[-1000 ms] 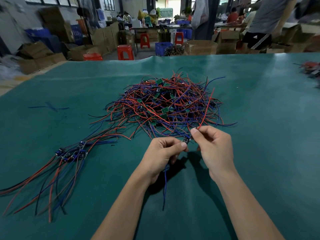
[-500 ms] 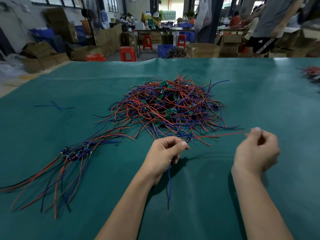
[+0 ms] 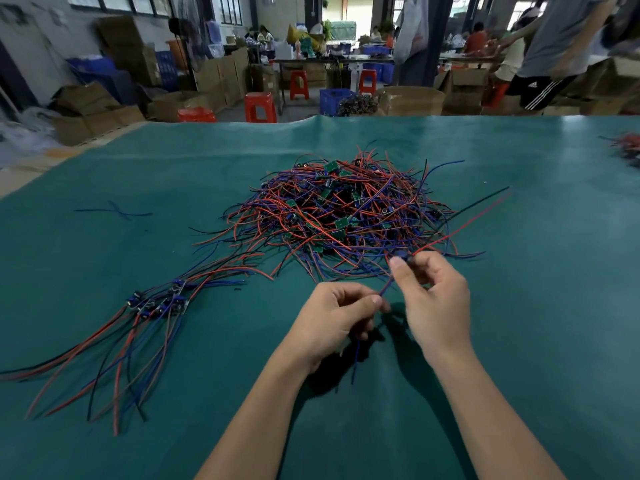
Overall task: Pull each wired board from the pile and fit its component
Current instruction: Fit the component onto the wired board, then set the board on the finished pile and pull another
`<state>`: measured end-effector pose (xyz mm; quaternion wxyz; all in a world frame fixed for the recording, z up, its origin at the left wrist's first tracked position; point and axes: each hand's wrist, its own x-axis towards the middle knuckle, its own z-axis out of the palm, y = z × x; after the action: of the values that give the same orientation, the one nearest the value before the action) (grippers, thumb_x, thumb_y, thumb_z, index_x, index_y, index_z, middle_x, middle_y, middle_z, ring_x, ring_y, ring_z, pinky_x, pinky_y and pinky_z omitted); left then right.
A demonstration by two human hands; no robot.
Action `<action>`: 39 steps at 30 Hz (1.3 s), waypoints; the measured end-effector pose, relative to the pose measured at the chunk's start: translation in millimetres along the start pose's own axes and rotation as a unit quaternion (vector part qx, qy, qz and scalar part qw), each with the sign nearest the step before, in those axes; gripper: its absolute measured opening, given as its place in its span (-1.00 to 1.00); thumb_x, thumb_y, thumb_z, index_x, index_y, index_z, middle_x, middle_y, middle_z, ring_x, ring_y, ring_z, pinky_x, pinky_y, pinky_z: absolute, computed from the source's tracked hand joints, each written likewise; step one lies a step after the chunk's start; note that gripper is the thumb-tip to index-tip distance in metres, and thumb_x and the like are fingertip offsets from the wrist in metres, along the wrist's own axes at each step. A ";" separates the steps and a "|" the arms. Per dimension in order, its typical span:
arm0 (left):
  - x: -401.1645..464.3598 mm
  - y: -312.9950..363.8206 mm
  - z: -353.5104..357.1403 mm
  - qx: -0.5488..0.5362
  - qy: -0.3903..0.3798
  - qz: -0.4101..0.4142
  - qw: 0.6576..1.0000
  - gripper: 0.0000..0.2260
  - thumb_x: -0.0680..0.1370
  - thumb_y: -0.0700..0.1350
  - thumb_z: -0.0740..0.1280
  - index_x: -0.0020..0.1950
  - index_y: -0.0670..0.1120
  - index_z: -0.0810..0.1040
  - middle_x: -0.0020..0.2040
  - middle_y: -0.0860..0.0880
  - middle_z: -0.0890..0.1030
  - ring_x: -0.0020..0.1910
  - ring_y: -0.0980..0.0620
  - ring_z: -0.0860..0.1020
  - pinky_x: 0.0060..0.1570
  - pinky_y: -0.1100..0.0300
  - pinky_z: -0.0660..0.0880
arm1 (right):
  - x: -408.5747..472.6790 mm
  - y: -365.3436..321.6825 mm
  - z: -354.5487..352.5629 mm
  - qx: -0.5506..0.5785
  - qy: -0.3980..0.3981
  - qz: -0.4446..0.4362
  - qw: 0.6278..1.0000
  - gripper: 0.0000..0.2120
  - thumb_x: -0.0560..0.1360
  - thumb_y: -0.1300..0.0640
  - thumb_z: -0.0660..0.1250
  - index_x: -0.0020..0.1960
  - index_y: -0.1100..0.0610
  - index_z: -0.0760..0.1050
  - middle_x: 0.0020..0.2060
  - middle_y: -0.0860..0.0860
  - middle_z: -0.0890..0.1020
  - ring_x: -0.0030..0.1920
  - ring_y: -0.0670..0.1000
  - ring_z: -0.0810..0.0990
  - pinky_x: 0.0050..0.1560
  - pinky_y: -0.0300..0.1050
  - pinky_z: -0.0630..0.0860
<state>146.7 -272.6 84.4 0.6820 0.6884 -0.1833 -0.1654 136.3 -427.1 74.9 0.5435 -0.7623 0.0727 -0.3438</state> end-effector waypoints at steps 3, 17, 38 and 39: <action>-11.0 12.4 -13.5 0.119 -0.088 -0.038 0.988 -0.83 0.62 -0.25 0.34 -0.13 -0.15 0.67 -0.35 -0.02 0.63 -0.40 0.09 0.54 -0.30 0.29 0.47 | 9.9 2.7 -7.3 0.082 0.081 0.078 0.990 -0.83 0.56 0.08 0.45 -0.16 0.09 0.52 -0.33 0.00 0.60 -0.32 0.01 0.49 -0.18 0.01 0.45; -35.6 26.9 -33.1 -0.009 0.131 -0.052 0.990 -0.89 0.58 -0.23 0.38 -0.01 -0.26 0.67 -0.26 -0.10 0.64 -0.37 0.11 0.54 -0.36 0.30 0.54 | -33.9 -26.3 21.4 0.001 -0.284 -0.072 0.956 -0.88 0.41 0.02 0.51 -0.05 -0.03 0.70 -0.25 -0.10 0.64 -0.19 -0.10 0.59 -0.14 -0.23 0.48; -27.1 23.5 -88.2 0.321 0.316 -0.052 0.891 -0.94 0.52 -0.20 0.43 -0.11 -0.06 0.68 -0.21 0.01 0.69 -0.22 0.06 0.64 -0.10 0.19 0.52 | -28.9 -7.1 37.1 -0.333 -0.288 -0.117 0.890 -0.56 0.58 -0.13 0.27 0.41 0.01 0.47 0.42 -0.20 0.41 0.25 0.02 0.27 0.23 -0.04 0.43; -16.8 17.5 -73.0 0.229 0.295 -0.064 0.925 -0.93 0.53 -0.25 0.41 -0.09 -0.10 0.67 -0.22 -0.04 0.70 -0.26 0.03 0.65 -0.16 0.18 0.56 | -28.7 -6.7 36.2 -0.320 -0.285 -0.115 0.896 -0.59 0.58 -0.10 0.29 0.38 0.02 0.50 0.39 -0.21 0.44 0.23 0.01 0.28 0.21 -0.05 0.44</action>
<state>166.4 -200.5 102.6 0.5169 0.8539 0.0379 0.0484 134.8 -382.3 61.8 0.2243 -0.9634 -0.0677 -0.1303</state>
